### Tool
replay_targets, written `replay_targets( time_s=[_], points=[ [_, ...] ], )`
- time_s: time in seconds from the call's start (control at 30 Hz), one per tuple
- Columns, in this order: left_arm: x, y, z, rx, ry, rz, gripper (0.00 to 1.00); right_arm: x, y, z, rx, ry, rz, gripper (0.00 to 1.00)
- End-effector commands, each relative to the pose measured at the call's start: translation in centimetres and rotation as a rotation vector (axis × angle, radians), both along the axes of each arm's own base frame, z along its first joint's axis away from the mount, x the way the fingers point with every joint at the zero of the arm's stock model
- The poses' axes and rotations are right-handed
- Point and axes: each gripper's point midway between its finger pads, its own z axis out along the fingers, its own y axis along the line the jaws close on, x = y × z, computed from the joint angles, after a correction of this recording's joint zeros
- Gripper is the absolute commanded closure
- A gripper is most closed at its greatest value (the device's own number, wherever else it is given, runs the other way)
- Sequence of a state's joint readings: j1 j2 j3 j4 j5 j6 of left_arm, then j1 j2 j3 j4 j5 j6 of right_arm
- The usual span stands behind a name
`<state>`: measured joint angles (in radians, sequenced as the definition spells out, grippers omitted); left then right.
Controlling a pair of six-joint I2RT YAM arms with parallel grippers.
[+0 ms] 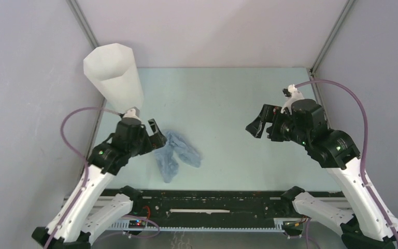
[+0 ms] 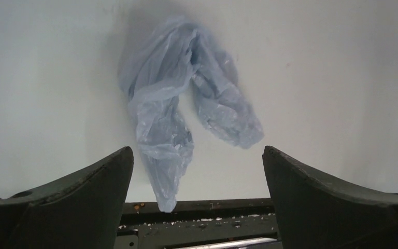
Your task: Put the trash bags into the trash bin
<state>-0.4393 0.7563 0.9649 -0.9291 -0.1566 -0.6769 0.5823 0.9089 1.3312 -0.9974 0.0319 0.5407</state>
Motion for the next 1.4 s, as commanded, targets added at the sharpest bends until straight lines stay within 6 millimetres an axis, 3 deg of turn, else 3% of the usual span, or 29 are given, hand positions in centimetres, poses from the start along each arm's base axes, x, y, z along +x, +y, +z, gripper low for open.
replay_targets(
  time_s=[0.0,0.23,0.37,0.4,0.43,0.5,0.57,0.73,0.87,0.97,1.17,1.37],
  points=[
    [0.7,-2.4,-5.0,-0.075,0.109,-0.013,0.0,-0.9,2.3,-0.2,0.125,0.06,0.138,0.0],
    [0.8,-4.6,-13.0,-0.085,0.292,-0.07,0.05,-2.4,4.9,-4.8,0.079,0.222,0.324,0.0],
    [1.8,-5.8,-14.8,-0.072,0.331,-0.117,0.31,-2.7,5.6,-6.4,0.041,0.24,0.357,0.0],
    [2.2,-6.2,-14.9,-0.062,0.335,-0.135,0.41,-2.7,5.7,-7.0,0.04,0.249,0.358,0.01],
    [2.5,-6.7,-14.8,-0.051,0.34,-0.166,0.58,-2.7,5.7,-7.7,0.037,0.263,0.359,0.02],
    [2.9,-7.7,-14.1,-0.042,0.337,-0.226,0.83,-2.6,5.9,-8.7,0.039,0.276,0.366,0.05],
    [3.2,-9.0,-12.5,-0.047,0.313,-0.299,0.99,-2.6,6.4,-9.3,0.05,0.277,0.387,0.08],
    [1.5,-12.5,-7.0,-0.191,0.235,-0.515,1.0,-2.0,6.8,-10.3,0.056,0.246,0.434,0.16],
    [-0.8,-13.1,-3.5,-0.262,0.216,-0.618,1.0,-1.5,6.8,-10.3,0.124,0.214,0.469,0.28],
    [-2.3,-13.3,-1.5,-0.29,0.205,-0.698,1.0,-0.7,6.7,-9.7,0.155,0.145,0.477,0.26],
    [-3.6,-13.2,-0.1,-0.29,0.191,-0.779,1.0,2.6,3.6,-9.4,0.236,0.132,0.322,0.25],
    [-3.8,-13.9,0.9,-0.335,0.169,-0.822,1.0,3.7,2.9,-9.7,0.328,0.147,0.322,0.22]
  ],
)
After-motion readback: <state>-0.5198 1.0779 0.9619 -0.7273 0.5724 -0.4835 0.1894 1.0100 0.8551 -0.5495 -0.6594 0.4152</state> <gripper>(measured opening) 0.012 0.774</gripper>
